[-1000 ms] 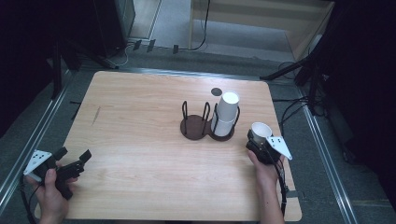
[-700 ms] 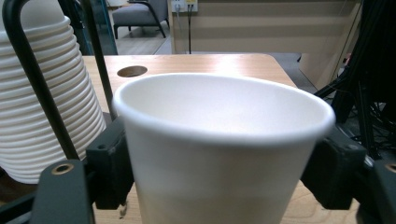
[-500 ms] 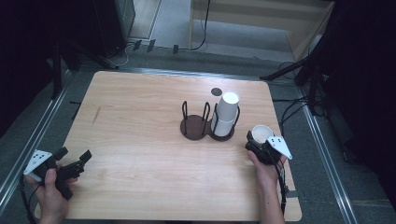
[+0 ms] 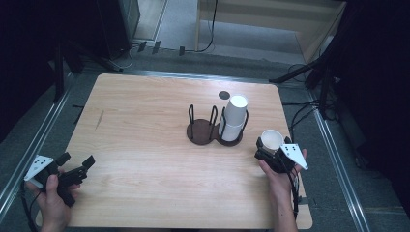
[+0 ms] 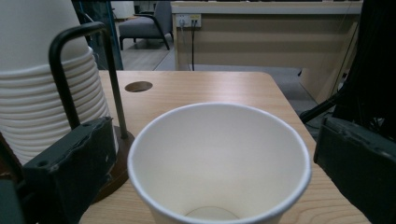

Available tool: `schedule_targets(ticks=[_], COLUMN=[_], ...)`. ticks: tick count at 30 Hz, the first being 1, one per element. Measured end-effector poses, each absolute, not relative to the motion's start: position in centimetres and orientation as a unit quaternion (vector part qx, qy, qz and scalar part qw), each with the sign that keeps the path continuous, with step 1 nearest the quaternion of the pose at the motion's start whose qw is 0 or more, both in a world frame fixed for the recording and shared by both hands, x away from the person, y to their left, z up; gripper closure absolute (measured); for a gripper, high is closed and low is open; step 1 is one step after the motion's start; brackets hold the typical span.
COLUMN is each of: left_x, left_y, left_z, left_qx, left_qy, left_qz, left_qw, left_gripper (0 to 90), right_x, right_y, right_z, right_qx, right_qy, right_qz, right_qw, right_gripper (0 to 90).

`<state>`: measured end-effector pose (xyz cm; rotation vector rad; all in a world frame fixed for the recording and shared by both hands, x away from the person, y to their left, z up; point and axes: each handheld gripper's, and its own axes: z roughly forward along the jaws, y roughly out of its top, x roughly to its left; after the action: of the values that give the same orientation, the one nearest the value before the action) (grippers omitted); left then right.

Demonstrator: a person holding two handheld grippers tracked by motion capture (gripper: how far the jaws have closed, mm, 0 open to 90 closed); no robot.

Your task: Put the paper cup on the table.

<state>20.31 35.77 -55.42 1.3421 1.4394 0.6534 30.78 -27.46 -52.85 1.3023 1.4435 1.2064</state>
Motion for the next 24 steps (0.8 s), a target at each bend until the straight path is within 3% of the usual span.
schedule_targets(ticks=[24], left_x=[20.2], left_y=[35.8], left_z=[-55.4], left_qx=[0.553], left_qy=[0.597], left_qz=[0.270], left_qw=[0.514], left_gripper=[0.0], right_x=[25.8], right_y=[-29.3], right_z=[-52.2], right_qx=[0.505], right_qy=[0.579], right_qz=[0.484], right_qw=[0.420], right_gripper=[0.0])
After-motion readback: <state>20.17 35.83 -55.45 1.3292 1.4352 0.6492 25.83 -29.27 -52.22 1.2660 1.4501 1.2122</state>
